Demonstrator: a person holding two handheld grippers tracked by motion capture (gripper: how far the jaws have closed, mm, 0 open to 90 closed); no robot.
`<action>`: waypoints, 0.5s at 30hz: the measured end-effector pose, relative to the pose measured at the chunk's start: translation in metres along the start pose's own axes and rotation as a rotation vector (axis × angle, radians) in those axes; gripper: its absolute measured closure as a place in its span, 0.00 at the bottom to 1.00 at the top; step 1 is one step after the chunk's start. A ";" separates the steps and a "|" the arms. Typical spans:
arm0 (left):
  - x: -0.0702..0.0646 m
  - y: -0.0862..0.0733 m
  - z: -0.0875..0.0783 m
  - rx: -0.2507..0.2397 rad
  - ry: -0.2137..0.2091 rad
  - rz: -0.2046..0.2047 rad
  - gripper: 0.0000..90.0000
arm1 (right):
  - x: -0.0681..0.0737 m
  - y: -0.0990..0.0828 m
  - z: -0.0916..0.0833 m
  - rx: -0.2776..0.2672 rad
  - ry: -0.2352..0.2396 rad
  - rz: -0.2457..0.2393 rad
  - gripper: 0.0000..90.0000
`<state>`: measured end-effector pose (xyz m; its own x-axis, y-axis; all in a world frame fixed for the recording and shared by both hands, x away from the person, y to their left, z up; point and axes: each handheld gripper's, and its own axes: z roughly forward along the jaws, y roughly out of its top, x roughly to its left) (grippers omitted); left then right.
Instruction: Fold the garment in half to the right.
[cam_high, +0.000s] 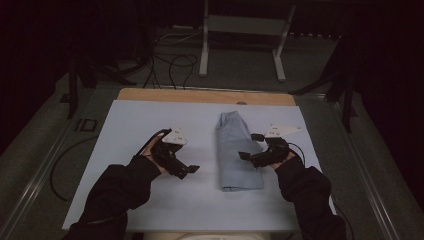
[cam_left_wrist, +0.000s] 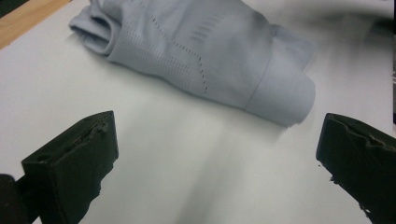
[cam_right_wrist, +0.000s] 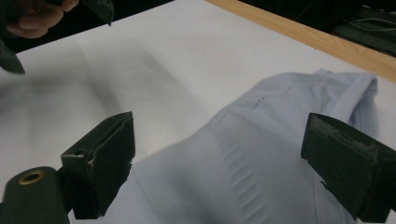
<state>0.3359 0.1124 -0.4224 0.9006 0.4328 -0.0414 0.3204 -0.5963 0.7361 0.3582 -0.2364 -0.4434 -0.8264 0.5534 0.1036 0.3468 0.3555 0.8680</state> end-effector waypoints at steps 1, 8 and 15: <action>0.000 0.000 0.000 0.000 0.000 0.000 0.00 | 0.000 0.000 0.000 0.000 0.000 0.000 0.11; 0.009 -0.026 -0.017 -0.009 0.034 -0.038 0.00 | 0.003 -0.013 -0.010 -0.002 -0.018 0.013 0.11; 0.015 -0.057 -0.031 0.003 0.062 -0.085 0.00 | 0.005 -0.027 -0.019 -0.007 -0.027 0.013 0.11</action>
<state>0.3221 0.1739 -0.4440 0.8501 0.5230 -0.0616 0.3959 -0.5574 0.7298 0.3359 -0.2576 -0.4572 -0.8096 0.5781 0.1022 0.3547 0.3430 0.8698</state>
